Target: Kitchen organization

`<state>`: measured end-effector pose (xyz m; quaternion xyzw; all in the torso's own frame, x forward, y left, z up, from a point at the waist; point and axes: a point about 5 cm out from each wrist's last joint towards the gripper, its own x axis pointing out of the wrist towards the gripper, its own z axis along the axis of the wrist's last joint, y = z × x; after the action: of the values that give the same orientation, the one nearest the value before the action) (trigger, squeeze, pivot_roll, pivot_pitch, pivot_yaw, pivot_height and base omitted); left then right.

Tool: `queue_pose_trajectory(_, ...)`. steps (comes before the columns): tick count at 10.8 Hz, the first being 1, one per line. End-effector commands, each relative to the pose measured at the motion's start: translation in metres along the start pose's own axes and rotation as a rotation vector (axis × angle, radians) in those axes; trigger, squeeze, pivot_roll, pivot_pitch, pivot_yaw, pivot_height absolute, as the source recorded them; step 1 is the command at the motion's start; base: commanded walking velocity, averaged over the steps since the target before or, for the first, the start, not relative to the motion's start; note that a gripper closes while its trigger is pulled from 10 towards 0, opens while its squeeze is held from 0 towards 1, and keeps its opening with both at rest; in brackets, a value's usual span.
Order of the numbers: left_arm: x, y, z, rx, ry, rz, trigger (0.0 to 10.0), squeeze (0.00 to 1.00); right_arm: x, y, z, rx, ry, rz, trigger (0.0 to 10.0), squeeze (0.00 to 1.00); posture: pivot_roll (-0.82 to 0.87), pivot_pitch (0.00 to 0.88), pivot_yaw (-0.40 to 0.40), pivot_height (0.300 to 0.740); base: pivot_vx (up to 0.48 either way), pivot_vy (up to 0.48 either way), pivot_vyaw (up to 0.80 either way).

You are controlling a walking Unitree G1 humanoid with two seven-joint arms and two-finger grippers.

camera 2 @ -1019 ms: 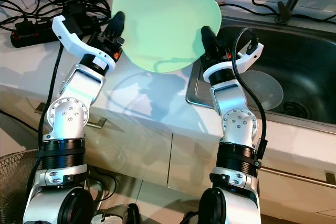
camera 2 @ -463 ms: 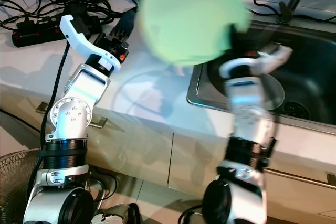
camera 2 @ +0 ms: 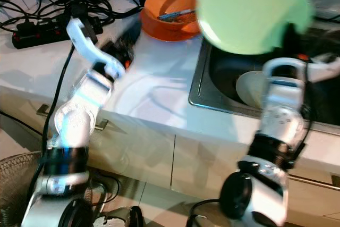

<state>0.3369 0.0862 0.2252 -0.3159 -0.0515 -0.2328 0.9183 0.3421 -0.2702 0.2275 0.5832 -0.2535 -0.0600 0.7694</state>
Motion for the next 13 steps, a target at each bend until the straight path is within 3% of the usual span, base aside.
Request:
queue_pose_trajectory(1,-0.002,-0.002,-0.002,0.058,0.020,-0.011,10.0,0.00,0.004,0.003,0.009,-0.025,-0.049,-0.007,0.3,0.00,0.03,0.082,0.059,0.740,0.000,0.000,0.00)
queue_pose_trajectory(2,-0.011,0.007,-0.006,0.185,0.061,0.025,10.0,0.00,0.007,-0.008,0.022,-0.211,-0.092,-0.084,10.0,0.00,0.05,0.073,0.056,0.740,0.000,0.000,0.00)
queue_pose_trajectory(4,-0.018,0.010,-0.011,0.280,0.099,0.040,10.0,0.00,0.016,-0.020,0.034,-0.447,-0.108,-0.167,10.0,0.00,0.05,0.054,0.048,0.740,0.000,0.000,0.00)
queue_pose_trajectory(6,-0.020,0.007,-0.017,0.312,0.120,0.029,10.0,0.00,0.023,-0.023,0.034,-0.572,-0.081,-0.198,10.0,0.00,0.06,0.039,0.040,0.740,0.000,0.000,0.00)
queue_pose_trajectory(7,-0.021,0.005,-0.020,0.325,0.129,0.021,10.0,0.00,0.027,-0.025,0.028,-0.648,-0.046,-0.209,10.0,0.00,0.06,0.037,0.039,0.740,0.000,0.000,0.00)
queue_pose_trajectory(12,-0.023,0.005,-0.021,0.372,0.151,0.017,10.0,0.00,0.026,-0.032,-0.020,-0.768,0.107,-0.153,10.0,0.00,0.08,0.067,0.032,0.740,0.000,0.000,0.00)
queue_pose_trajectory(13,-0.025,0.002,-0.025,0.391,0.176,-0.006,10.0,0.00,0.022,-0.037,-0.038,-0.917,0.203,-0.133,10.0,0.00,0.08,0.076,0.032,0.740,0.000,0.000,0.00)
